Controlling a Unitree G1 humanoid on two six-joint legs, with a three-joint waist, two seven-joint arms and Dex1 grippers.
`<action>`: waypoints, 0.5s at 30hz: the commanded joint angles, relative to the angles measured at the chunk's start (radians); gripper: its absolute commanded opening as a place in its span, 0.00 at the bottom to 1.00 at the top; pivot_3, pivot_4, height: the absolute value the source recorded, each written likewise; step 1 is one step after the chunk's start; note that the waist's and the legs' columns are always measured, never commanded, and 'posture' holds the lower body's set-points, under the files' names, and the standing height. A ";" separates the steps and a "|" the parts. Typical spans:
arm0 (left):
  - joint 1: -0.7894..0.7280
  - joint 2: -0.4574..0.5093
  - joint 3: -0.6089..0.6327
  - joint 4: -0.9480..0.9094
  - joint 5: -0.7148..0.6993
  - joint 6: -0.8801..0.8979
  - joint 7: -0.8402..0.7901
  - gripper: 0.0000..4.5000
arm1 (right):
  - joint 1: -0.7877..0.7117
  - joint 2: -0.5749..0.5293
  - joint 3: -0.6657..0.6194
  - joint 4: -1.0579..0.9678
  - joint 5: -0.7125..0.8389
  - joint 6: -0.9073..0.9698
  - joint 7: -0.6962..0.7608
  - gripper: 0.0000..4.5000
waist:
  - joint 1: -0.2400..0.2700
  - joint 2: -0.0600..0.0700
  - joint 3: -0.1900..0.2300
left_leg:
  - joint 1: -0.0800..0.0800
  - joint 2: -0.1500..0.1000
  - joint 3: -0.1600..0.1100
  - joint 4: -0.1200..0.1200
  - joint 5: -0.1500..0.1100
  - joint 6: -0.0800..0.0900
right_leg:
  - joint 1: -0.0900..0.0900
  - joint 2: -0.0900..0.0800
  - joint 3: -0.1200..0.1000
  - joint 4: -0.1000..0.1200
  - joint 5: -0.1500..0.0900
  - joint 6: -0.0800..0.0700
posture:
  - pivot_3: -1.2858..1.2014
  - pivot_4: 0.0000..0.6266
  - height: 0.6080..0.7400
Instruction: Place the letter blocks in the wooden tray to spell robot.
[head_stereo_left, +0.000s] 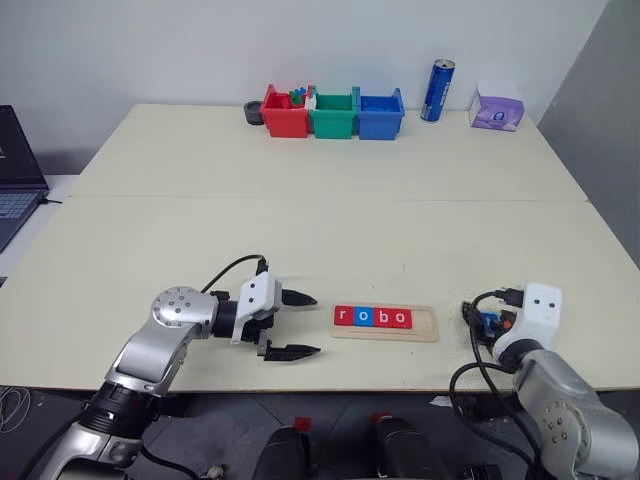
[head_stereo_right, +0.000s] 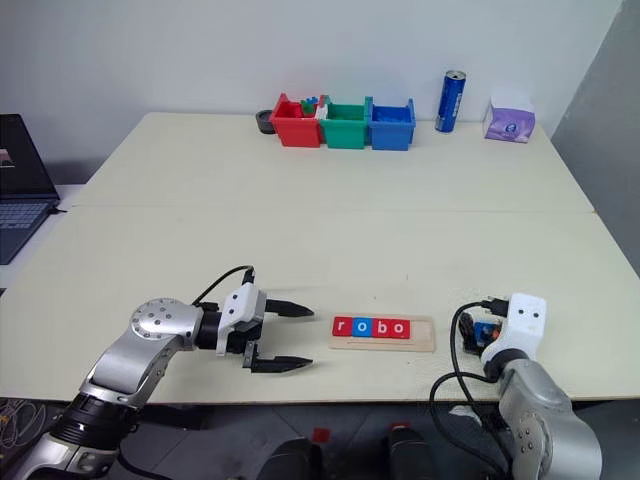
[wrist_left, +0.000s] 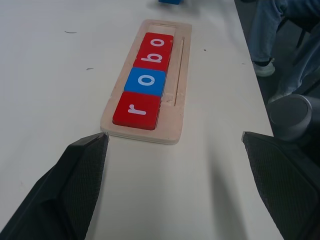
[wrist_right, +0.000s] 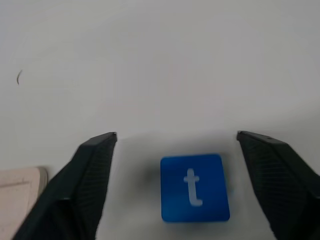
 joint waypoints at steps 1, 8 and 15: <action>0.010 0.005 0.013 -0.027 -0.003 -0.022 0.002 1.00 | -0.070 -0.044 -0.056 -0.073 0.031 0.012 0.006 0.99 | 0.000 0.000 0.000 | 0.000 0.000 0.000 0.000 0.000 0.000 | 0.000 0.000 0.000 0.000 0.000 0.000 | 0.52 0.24 1.00; 0.022 0.000 0.014 0.025 0.007 -0.075 -0.004 1.00 | -0.079 -0.416 -0.035 0.041 0.149 -0.050 0.335 0.99 | 0.002 0.000 0.001 | 0.000 -0.001 0.001 0.000 0.000 0.000 | 0.000 0.000 -0.001 -0.001 0.000 0.000 | 0.52 0.24 1.00; 0.009 -0.011 0.004 0.059 0.021 -0.108 -0.010 1.00 | 0.096 -0.772 0.089 0.237 0.124 -0.442 0.760 0.99 | 0.001 -0.001 0.001 | -0.001 -0.001 0.003 0.000 0.000 0.000 | 0.001 0.000 -0.002 -0.002 0.000 0.000 | 0.52 0.24 1.00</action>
